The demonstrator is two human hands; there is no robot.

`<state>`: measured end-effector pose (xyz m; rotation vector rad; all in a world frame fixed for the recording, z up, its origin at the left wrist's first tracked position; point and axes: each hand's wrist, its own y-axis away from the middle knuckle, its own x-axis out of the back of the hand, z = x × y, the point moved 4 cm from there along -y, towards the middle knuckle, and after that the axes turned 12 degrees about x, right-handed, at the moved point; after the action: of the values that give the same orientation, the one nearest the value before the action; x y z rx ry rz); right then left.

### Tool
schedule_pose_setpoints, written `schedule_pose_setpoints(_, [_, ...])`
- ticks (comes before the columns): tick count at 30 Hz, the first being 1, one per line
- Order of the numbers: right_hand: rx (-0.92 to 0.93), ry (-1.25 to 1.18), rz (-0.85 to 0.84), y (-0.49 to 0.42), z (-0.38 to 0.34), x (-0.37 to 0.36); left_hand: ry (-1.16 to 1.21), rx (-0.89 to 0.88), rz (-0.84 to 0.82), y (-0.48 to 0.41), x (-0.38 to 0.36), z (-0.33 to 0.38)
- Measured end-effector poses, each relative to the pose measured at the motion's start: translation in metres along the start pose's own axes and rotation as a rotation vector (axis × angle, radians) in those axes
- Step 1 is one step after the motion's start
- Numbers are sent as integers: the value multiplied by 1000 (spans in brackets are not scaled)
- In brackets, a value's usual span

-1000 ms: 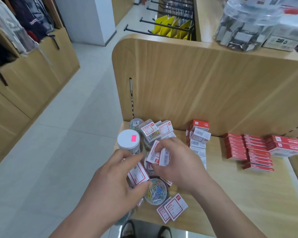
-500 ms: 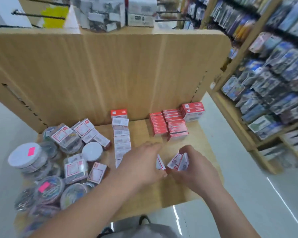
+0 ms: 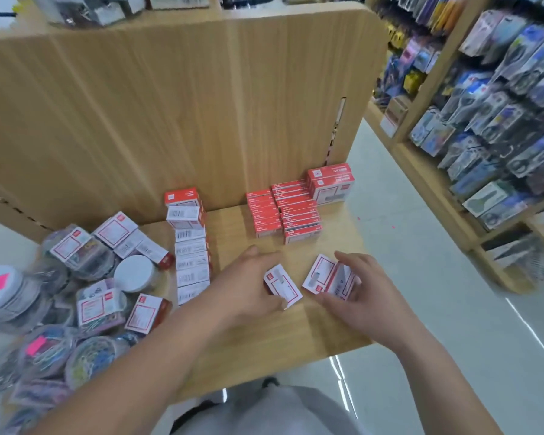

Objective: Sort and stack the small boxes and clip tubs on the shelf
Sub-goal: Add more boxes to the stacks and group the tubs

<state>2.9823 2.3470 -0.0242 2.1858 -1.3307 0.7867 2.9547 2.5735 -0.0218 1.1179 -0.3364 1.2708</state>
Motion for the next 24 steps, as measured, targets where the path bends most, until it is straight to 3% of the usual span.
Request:
schedule_pose_setpoints(3, [-31,-36,-2,3,7,0,14,19,-16,-3,-4,1])
schedule_pose_setpoints(6, [-33,198,59,0,2,5,75,14,32,-4,-5,2])
schedule_pose_setpoints(9, [108,277,90,-12,-14,8,102,18,75,-4,-4,-2])
schedule_pose_setpoints(14, [247,-153,-30,-30,-41,-1,368,-94,115,8,21,11])
schedule_pose_setpoints(18, [312,-295,-73,-36,-58,3,459,-197,157,19,43,36])
schedule_pose_setpoints(21, [301,-393,-32,-37,-55,10,563,-225,169,22,45,49])
schedule_pose_setpoints(24, [174,-546,43,-39,-43,18,656,-176,271,18,36,44])
